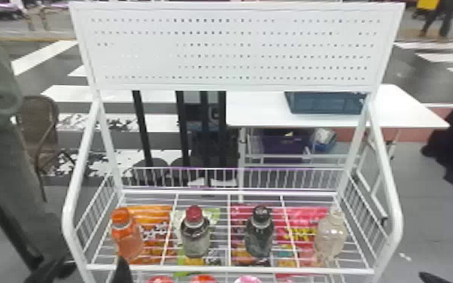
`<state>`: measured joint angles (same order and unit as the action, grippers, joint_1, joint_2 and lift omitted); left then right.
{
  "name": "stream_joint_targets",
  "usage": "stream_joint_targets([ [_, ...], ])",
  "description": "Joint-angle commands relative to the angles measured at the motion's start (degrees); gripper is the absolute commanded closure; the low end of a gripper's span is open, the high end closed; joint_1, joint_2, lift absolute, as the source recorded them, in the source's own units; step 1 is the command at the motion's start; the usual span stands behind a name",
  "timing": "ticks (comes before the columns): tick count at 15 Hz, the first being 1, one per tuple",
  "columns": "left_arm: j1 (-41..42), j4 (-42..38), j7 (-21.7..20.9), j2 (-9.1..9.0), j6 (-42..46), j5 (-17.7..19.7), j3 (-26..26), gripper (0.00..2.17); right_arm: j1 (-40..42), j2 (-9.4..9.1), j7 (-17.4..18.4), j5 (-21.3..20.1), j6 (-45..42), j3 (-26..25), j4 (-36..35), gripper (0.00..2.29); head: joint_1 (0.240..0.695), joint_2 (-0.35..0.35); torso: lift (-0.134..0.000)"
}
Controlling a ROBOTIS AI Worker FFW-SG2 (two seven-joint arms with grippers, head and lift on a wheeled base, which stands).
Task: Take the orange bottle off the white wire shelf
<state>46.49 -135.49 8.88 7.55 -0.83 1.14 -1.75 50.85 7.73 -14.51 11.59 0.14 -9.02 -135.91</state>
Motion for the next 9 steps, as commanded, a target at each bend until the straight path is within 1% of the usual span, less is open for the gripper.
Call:
stream_joint_targets([
  [1, 0.1, 0.1, 0.0, 0.0, 0.0, 0.0, 0.0, 0.15, 0.0, -0.09, 0.0, 0.0, 0.0, 0.0, 0.0, 0.15, 0.499, 0.0, 0.0],
  [9, -0.3, 0.7, 0.1, -0.08, 0.2, 0.4, 0.0, 0.15, 0.3, -0.44, -0.1, -0.1, -0.2, 0.1, -0.3, 0.15, 0.499, 0.0, 0.0],
])
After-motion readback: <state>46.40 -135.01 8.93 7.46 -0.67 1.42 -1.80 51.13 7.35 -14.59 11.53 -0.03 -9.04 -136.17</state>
